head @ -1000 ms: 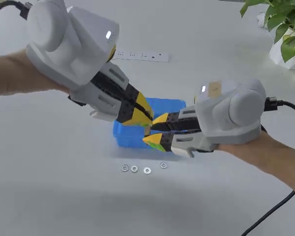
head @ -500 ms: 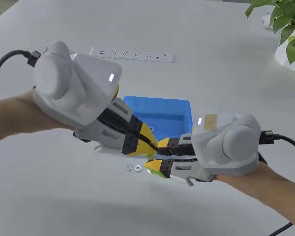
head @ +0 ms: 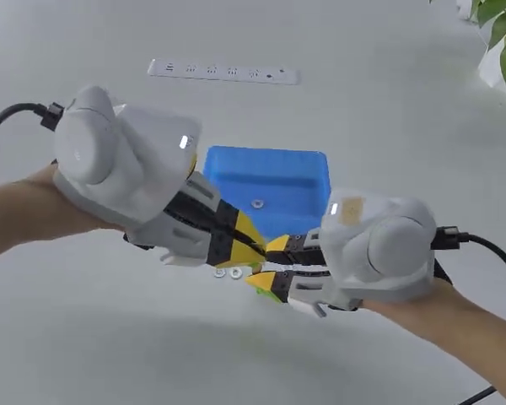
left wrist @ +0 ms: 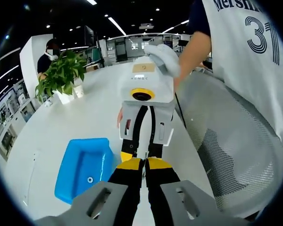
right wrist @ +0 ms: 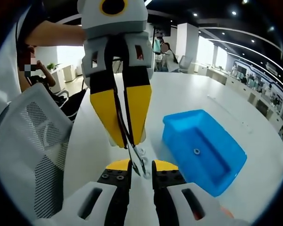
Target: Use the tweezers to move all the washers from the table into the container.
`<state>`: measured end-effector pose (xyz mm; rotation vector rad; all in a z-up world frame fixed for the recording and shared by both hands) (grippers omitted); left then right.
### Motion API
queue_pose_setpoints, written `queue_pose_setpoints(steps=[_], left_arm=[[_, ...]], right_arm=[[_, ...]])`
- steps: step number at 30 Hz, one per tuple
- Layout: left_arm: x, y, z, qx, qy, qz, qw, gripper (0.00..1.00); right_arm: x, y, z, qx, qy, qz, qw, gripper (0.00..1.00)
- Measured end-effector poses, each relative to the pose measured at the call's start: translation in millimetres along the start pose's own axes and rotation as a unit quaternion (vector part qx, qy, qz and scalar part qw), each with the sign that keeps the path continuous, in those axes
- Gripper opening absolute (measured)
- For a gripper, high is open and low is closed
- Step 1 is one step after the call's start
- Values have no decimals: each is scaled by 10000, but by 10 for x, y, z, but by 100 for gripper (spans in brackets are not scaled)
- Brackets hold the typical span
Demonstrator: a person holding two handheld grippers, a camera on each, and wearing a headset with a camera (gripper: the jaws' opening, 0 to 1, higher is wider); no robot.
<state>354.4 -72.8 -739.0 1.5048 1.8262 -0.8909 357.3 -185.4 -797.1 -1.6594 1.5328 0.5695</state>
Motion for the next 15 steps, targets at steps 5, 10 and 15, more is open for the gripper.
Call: queue_pose_setpoints(steps=[5,10,15], left_arm=[[16,12,32,-27,-19,-16,10000,6],[17,22,5,-120,-17,-15,9999,6],[24,26,-1,-134,-16,-31,9999,6]], right_arm=[[45,-15,28,-37,2,103,9999,18],[39,-32,41,-42,-20,152,9999,18],[37,-38,57,-65,-12,142,9999,18]])
Point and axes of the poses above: the centre of the closed fingertips' face, and the gripper's own axes: z roughly forward along the fingers, y roughly to its left, x roughly out of its underside, the point moved 9 cm from there along -z, roughly backward along the fingers, and after that the axes turned 15 degrees about -z, right-handed, at the moved point
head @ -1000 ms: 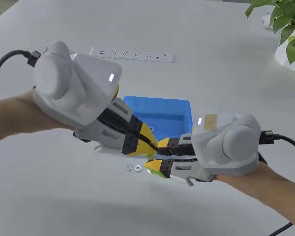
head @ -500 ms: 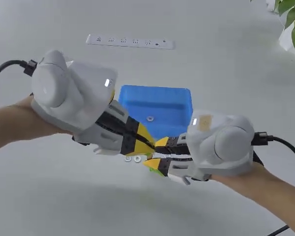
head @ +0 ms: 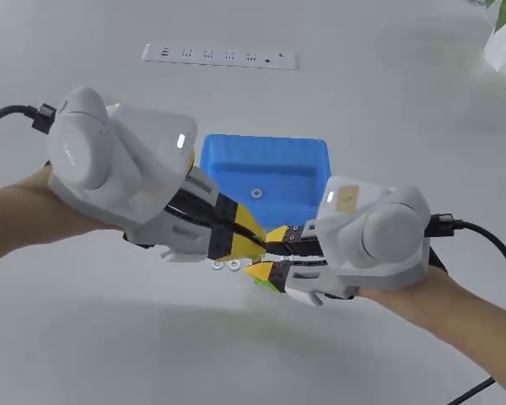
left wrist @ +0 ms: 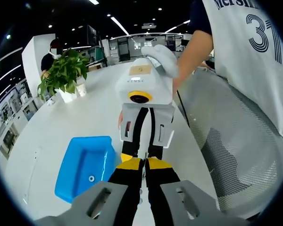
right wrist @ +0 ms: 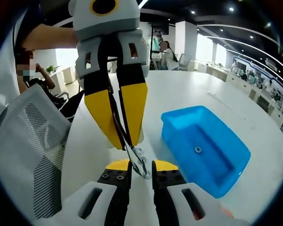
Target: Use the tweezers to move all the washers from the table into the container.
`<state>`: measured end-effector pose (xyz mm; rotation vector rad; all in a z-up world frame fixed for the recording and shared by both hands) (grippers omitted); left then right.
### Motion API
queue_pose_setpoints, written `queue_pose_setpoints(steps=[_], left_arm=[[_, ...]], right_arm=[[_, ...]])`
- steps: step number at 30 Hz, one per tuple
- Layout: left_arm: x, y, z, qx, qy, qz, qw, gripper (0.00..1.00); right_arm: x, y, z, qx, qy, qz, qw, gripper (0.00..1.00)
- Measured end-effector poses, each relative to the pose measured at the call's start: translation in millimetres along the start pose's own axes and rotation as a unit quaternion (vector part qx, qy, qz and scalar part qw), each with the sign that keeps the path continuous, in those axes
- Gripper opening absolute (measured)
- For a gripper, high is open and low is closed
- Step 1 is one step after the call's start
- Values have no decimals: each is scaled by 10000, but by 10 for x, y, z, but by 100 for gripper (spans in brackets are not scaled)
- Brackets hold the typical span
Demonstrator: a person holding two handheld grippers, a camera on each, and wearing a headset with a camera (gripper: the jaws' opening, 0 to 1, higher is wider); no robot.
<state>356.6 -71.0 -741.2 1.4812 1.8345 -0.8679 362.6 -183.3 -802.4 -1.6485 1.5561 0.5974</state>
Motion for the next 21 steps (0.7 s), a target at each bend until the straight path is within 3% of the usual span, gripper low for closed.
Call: queue_pose_setpoints(steps=[12,21], left_arm=[[10,26,7,19,-176,-194,9997,6],[3,30,18,84,-202,-231,9995,6]], right_arm=[[26,-3,23,-28,39,114,9999,17],[16,5,24,-121,-74,90,9999,12]])
Point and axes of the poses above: the centre of the closed fingertips' face, and the gripper's own axes: z roughly forward along the fingers, y roughly to its left, x roughly out of its underside, the point moved 9 cm from there along -z, roughly backward along the fingers, and after that the axes turned 15 degrees about -z, right-handed, at the moved point
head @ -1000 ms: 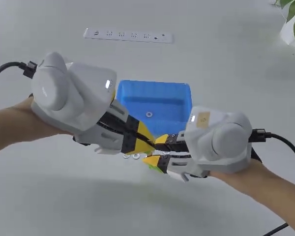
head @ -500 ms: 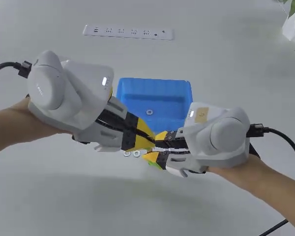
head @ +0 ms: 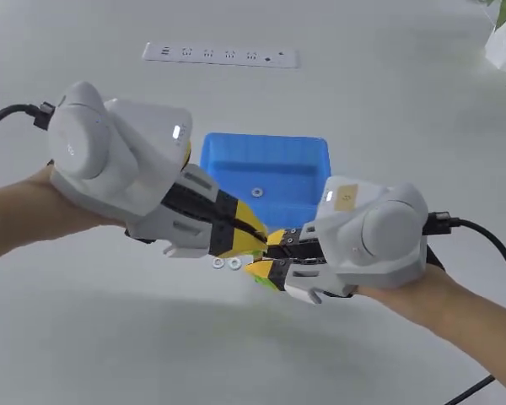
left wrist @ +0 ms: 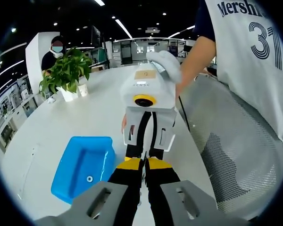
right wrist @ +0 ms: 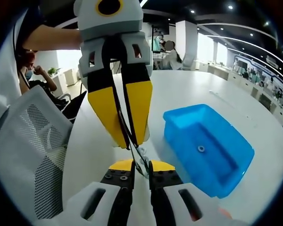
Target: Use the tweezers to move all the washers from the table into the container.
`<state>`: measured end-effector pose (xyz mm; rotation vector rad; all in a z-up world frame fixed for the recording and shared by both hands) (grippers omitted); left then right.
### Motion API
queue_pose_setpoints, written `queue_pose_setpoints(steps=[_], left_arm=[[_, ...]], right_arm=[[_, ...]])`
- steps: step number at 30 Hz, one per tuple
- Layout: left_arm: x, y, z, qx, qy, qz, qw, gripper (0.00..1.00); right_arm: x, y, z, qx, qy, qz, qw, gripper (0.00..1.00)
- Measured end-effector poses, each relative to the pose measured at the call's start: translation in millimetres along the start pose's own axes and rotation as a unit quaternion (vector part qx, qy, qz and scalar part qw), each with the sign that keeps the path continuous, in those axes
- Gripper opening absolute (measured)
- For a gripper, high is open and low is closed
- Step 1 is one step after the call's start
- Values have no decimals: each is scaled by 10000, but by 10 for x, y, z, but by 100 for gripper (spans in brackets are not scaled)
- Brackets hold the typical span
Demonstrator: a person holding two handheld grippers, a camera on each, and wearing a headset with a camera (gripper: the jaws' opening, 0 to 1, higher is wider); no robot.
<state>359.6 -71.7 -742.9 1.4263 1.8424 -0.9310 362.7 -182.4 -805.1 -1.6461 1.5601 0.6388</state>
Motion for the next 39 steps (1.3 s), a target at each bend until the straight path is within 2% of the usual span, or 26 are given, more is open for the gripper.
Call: queue_pose_setpoints(steps=[17,27,31,39], left_arm=[[-8,-11,-76,-33,51,7,10000,6],[-142,-36,-158,-63,35,167,9998,6],[-213,-43,-231,-57,9,216,9997,6],[-330,-70,-358,-145,19,383,9992,6]], right_arm=[[-60,7,7,-78,1,-126,9999,11],[-183,-30,-81,-27,-63,-280,9996,10],[-244,-52,-142,0,-161,-351,9993,10],[-389,-95,-224,80,-186,-619,9979,10]])
Point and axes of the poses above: the centre of the closed fingertips' face, and the gripper's own axes: z roughly forward along the fingers, y roughly to its left, x roughly out of its underside, the point moved 9 cm from there along -z, roughly backward along the fingers, and after that the axes turned 15 degrees about -z, right-handed, at the moved point
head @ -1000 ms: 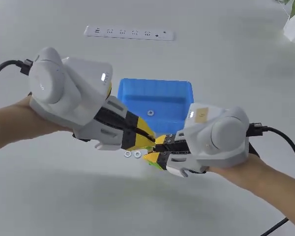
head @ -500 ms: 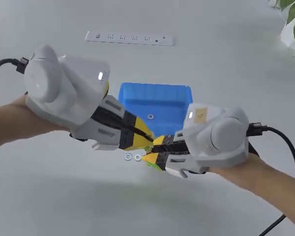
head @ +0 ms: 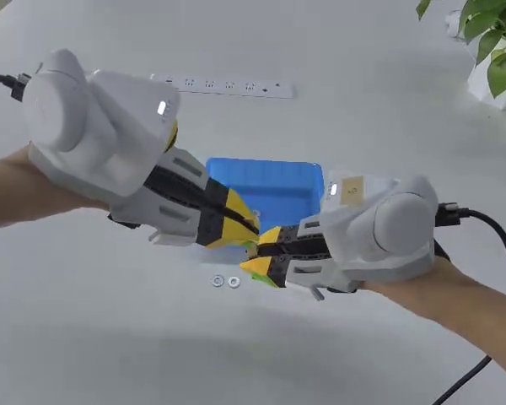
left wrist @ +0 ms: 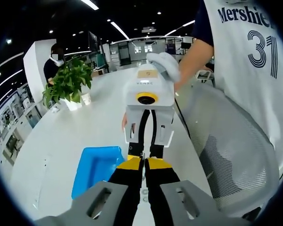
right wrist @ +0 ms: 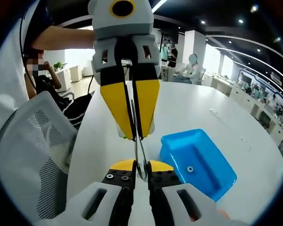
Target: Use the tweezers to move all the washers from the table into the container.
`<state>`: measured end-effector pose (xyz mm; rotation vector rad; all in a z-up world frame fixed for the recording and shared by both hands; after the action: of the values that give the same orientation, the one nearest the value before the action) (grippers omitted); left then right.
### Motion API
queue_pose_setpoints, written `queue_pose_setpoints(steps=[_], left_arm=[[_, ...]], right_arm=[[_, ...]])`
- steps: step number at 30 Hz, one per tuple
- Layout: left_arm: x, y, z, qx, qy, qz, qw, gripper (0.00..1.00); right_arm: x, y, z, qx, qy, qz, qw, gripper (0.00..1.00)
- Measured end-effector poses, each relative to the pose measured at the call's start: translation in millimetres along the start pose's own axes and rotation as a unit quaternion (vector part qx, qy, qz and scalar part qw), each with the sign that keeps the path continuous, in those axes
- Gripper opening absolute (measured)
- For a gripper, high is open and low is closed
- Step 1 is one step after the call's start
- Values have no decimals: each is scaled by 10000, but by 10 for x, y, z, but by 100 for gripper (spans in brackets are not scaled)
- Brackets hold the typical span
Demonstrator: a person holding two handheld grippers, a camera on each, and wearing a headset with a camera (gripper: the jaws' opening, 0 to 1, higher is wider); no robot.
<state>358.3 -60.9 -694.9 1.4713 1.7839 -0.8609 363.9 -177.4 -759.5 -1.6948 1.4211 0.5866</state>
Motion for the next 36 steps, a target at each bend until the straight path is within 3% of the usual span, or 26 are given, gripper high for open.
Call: queue_pose_setpoints(steps=[11,19,29,33,36], left_arm=[[-179,56,-155,-92,-11,277,9996,6],[-322,250,-223,-197,23,533,9984,6],[-290,546,-104,-293,-42,430,9986,6],[-186,746,-28,-331,-3,427,9985,6],[-129,825,36,-349,87,414,9985,6]], right_arm=[[-175,-155,-72,161,-67,-217,9996,10],[-230,-395,-97,383,-116,-271,9988,10],[-58,-661,-7,535,7,-258,9982,10],[37,-727,58,548,88,-227,9982,10],[120,-770,131,512,185,-251,9982,10]])
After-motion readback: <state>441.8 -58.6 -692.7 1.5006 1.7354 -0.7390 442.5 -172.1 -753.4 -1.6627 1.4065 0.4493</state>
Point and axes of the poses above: the centre of the closed fingertips' face, and the gripper's own axes: z roughly forward along the fingers, y roughly to its left, x roughly out of its underside, the point moved 9 cm from there along -z, roughly backward along the fingers, and after that the axes turned 15 degrees about -z, right-handed, at the moved point
